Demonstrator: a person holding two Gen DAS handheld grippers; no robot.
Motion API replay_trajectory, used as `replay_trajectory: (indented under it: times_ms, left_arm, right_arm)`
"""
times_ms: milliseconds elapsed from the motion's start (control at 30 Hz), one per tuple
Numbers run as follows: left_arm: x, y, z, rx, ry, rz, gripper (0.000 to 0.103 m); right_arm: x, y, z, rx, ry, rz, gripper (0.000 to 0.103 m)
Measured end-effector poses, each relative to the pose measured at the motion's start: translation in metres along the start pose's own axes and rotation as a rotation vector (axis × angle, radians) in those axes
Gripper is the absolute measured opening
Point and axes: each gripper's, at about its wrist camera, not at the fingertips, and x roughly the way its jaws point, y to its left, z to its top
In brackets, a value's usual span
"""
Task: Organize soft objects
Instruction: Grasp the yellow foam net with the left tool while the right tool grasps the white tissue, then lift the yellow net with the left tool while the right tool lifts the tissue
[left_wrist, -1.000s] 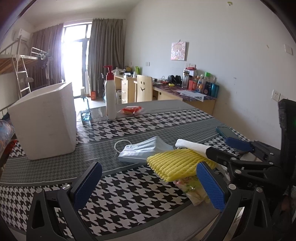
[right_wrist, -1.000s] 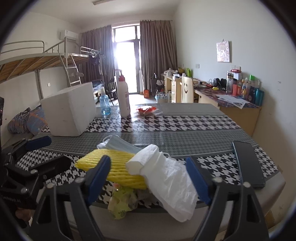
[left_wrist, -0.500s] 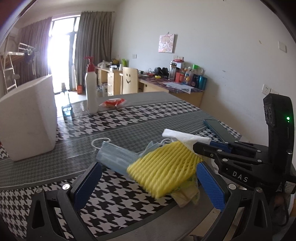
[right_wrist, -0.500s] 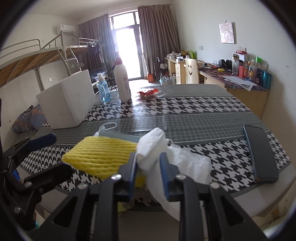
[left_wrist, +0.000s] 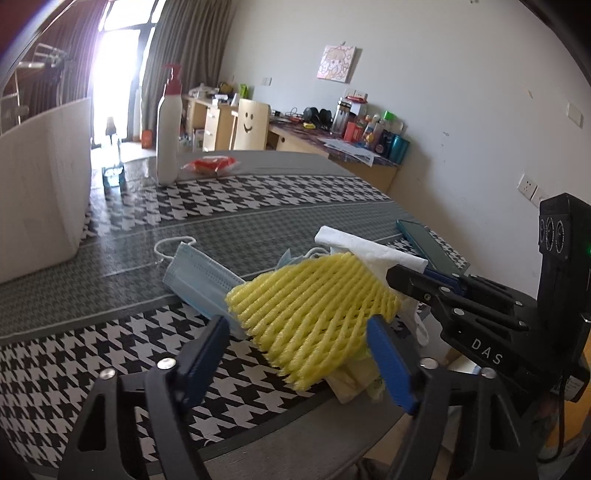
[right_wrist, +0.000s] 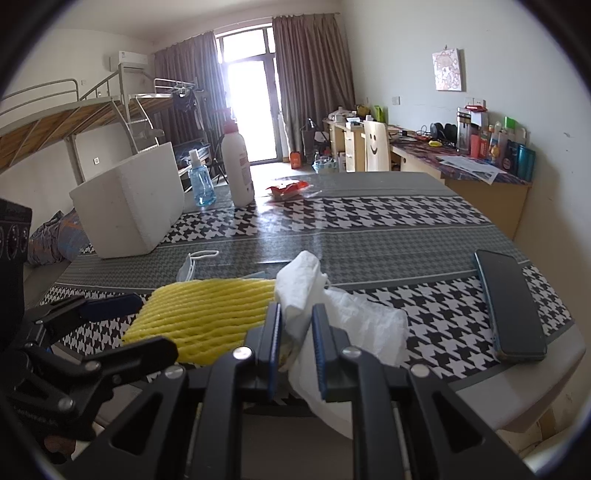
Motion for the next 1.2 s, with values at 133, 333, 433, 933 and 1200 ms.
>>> replay_trajectory:
  times_ms: [133,333,433,933,1200]
  left_arm:
    - [0.002,0.002,0.001,-0.023,0.004,-0.002,0.057]
    - [0.002,-0.006,0.003,-0.009,0.008,-0.024,0.03]
    - [0.001,-0.011,0.006,0.006,-0.003,-0.042,0.016]
    - [-0.05,-0.021,0.022,0.093,-0.175,-0.032,0.011]
    - [-0.066,-0.016,0.018,0.104,-0.215,-0.002,0.011]
  right_arm:
    - [0.0,0.001,-0.001,-0.002,0.0,0.0,0.02]
    - [0.001,0.003,-0.001,-0.007,0.001,-0.005,0.02]
    - [-0.002,0.004,-0.002,-0.01,-0.003,-0.009,0.02]
    - [-0.042,0.007,0.006,-0.021,-0.109,-0.082,0.018]
    - [-0.054,0.011,0.009,-0.038,-0.134,-0.109,0.013]
